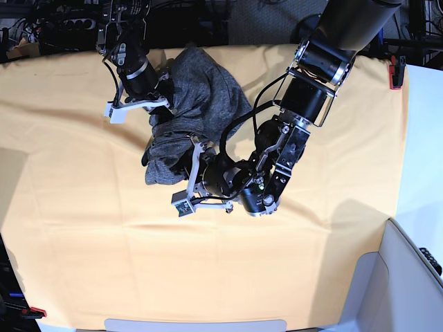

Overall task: Fold the T-shirt properly
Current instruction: 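Lift the bundle side with the left gripper and fold it toward the right gripper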

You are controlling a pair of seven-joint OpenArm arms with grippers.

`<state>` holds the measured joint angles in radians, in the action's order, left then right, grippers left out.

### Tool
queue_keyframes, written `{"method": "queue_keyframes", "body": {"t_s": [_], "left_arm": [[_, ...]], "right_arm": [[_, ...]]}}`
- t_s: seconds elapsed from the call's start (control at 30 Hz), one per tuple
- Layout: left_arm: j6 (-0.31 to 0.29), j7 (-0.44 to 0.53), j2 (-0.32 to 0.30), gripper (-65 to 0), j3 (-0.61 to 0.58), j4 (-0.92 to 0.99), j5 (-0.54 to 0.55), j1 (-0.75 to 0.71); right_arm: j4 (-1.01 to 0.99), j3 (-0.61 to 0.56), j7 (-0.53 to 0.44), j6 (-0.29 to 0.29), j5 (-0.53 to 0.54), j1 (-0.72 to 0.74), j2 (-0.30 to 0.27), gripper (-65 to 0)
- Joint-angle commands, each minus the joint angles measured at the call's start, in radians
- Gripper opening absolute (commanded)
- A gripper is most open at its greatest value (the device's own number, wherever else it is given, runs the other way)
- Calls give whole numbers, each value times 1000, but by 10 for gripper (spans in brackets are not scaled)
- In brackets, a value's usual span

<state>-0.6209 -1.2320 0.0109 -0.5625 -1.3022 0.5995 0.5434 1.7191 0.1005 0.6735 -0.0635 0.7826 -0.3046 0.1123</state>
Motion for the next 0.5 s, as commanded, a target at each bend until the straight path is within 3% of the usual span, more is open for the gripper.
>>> {"method": "queue_keyframes", "body": {"t_s": [0.0,0.4,0.47], "left_arm": [[0,48,8,-650,0,0,18,34],[0,185,5,-649,-1,200,18,117],[0,191,5,-649,-1,233,18,136]], "right_arm": [[-17,-6,53,-22,-12,-11,8,-645],[-9,-9,55,-25,-12,-11,8,-645],[-8,-9,55,-25,-12,-11,8,-615]]}}
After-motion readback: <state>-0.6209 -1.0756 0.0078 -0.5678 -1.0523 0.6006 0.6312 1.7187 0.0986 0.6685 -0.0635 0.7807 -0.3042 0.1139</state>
